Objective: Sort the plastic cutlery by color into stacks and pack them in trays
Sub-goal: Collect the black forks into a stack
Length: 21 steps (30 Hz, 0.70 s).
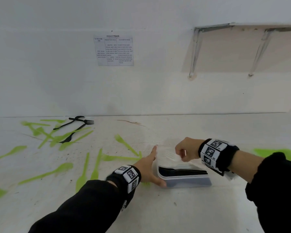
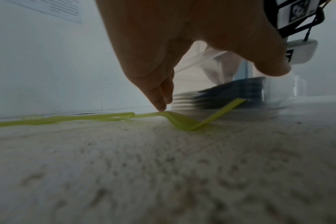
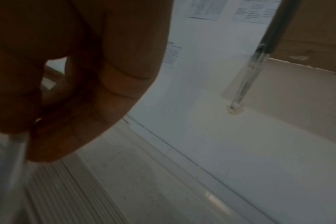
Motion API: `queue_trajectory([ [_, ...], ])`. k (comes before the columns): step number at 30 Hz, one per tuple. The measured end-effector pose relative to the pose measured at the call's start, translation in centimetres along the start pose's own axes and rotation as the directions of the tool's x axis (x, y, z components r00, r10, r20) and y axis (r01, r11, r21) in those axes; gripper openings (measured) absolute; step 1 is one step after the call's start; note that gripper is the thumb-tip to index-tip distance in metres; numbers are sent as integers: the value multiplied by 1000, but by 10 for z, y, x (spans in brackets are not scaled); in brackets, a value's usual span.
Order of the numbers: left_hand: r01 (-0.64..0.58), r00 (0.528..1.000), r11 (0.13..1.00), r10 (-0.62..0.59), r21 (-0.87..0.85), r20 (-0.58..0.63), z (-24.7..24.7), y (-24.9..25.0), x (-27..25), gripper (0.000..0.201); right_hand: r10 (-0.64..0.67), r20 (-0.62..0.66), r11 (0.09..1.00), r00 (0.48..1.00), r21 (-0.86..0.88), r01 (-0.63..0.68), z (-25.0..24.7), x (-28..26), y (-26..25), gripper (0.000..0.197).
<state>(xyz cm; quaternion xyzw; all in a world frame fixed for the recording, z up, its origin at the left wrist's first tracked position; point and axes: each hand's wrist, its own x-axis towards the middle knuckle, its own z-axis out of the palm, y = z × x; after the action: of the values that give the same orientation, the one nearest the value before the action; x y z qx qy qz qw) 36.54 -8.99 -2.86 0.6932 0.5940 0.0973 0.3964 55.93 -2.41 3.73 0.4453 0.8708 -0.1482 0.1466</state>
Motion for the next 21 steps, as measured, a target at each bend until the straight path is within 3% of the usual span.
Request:
queue_trajectory([
  [1, 0, 1000, 1000, 1, 2, -1, 0, 0, 0, 141, -3, 26, 1000, 1000, -27, 4, 2, 2, -2, 8],
  [5, -7, 1000, 1000, 7, 1, -1, 1, 1, 0, 140, -33, 80, 987, 996, -154, 45, 4, 15, -7, 36],
  [11, -12, 1000, 1000, 12, 4, -11, 2, 0, 1, 139, -46, 250, 936, 967, -326, 129, 8, 26, -17, 26],
  [17, -14, 1000, 1000, 14, -24, -7, 3, -5, 5, 142, -95, 186, 930, 978, -334, 153, 9, 18, -20, 39],
  [19, -10, 1000, 999, 10, -30, -3, 3, -6, 5, 143, -83, 153, 943, 985, -308, 127, 12, 18, -19, 33],
  [21, -10, 1000, 999, 11, -44, 2, 3, -6, 5, 143, -70, 151, 951, 986, -289, 112, 13, 16, -19, 11],
])
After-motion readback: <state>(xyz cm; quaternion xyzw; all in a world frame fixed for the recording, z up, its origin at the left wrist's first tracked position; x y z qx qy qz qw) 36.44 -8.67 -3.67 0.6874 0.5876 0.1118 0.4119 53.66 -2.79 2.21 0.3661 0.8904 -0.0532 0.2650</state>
